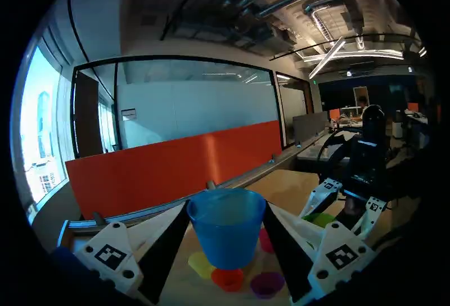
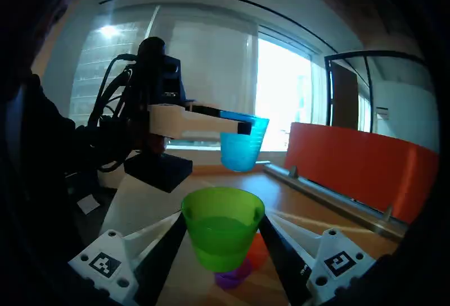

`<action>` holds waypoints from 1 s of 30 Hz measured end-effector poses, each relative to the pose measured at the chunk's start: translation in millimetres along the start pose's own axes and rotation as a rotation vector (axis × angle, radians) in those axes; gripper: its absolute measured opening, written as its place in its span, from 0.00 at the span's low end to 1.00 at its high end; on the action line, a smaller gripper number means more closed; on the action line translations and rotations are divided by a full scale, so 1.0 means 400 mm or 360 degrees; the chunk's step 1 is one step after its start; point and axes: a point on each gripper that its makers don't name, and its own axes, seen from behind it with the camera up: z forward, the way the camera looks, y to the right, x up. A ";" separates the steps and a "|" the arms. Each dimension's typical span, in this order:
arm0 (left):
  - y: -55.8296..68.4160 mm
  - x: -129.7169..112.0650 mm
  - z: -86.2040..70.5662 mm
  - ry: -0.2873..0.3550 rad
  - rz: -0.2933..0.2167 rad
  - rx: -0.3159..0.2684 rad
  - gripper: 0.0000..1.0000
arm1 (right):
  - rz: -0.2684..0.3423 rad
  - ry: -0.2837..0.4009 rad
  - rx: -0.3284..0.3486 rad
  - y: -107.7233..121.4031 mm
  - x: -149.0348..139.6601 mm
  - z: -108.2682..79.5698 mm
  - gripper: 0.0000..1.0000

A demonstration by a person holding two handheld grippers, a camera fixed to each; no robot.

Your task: Pour water

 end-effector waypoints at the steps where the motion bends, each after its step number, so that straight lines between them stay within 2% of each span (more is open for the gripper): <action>1: 0.000 -0.005 0.000 -0.0007 -0.0003 -0.0002 0.87 | 0.0007 -0.0008 -0.0002 0.002 -0.002 -0.001 0.90; 9: 0.000 -0.062 -0.005 -0.0081 -0.0020 -0.0015 0.87 | 0.0058 -0.0061 -0.0009 0.013 -0.023 -0.006 0.89; 21: -0.014 -0.143 -0.013 -0.0179 -0.0048 -0.0008 0.88 | 0.0062 -0.0153 0.0004 0.017 -0.063 -0.023 0.90; 30: -0.009 -0.207 -0.018 -0.0259 -0.0063 -0.0025 0.88 | 0.0069 -0.0198 0.0001 0.023 -0.079 -0.031 0.90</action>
